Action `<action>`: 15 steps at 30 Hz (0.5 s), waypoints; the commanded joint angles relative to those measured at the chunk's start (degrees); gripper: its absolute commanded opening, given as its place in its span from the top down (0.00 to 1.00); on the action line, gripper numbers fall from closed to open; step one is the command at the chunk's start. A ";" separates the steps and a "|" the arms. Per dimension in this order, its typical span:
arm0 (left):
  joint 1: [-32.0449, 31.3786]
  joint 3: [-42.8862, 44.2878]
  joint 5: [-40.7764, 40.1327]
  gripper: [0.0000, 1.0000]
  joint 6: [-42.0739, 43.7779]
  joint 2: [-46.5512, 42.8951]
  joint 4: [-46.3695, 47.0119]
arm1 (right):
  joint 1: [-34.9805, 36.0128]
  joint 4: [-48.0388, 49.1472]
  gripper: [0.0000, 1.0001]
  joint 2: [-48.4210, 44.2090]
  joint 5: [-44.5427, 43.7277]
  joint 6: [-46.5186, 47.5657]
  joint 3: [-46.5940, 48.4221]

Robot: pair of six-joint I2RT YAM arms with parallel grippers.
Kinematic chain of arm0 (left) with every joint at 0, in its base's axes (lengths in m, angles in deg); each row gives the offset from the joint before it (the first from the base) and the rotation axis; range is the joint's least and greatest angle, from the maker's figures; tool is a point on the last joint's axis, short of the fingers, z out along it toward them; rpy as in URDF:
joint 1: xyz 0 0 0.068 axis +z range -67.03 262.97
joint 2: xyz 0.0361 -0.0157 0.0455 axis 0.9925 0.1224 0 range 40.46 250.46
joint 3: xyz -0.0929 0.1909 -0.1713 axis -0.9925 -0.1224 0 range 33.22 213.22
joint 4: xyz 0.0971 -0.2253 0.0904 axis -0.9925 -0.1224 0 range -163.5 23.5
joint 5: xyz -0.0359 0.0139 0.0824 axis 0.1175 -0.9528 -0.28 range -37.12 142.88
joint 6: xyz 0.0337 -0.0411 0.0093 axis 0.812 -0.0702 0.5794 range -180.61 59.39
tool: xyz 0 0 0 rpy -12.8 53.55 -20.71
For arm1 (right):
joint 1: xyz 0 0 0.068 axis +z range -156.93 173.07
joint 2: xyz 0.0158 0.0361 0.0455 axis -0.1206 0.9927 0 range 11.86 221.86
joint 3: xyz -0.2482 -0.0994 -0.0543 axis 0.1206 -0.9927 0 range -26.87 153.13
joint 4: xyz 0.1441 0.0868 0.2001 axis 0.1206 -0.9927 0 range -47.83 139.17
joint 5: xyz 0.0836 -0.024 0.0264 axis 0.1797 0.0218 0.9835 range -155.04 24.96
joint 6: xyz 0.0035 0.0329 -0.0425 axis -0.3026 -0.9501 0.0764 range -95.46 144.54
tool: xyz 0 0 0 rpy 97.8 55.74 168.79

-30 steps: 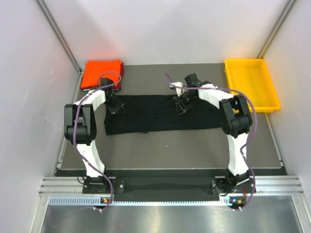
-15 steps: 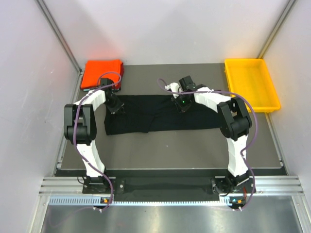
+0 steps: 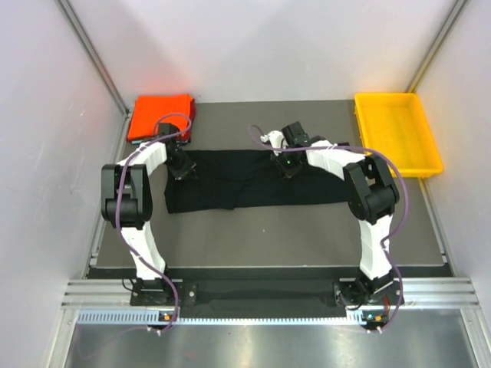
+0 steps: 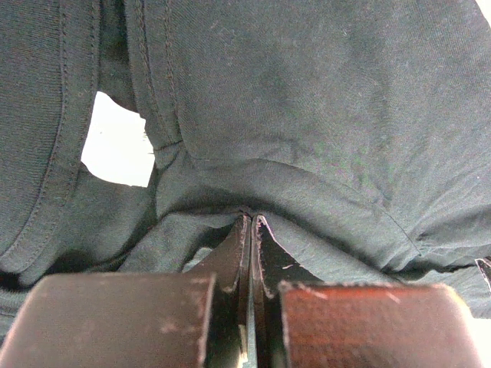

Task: Fold and stack the t-shirts
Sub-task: Fold the tshirt

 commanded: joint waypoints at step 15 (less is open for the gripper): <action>0.47 12.68 -6.07 0.67 5.34 -6.10 -8.06 | 5.84 16.74 0.68 -17.40 -3.13 -19.40 -9.71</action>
